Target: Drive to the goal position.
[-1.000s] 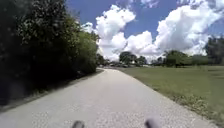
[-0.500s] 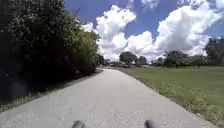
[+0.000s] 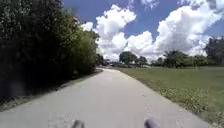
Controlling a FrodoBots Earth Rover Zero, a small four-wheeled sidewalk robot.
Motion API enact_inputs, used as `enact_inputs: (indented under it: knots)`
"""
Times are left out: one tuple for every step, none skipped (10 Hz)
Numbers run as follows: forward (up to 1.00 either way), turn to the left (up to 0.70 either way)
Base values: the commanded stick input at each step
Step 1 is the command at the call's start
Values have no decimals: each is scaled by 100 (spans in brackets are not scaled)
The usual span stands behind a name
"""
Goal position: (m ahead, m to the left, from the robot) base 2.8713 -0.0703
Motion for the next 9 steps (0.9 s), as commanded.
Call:
enact_inputs:
  knots:
    - [50,-14]
    - [50,-17]
    - [50,-20]
    - [50,-22]
    - [50,-25]
    - [50,-14]
    - [50,-2]
    - [50,0]
    - [50,0]
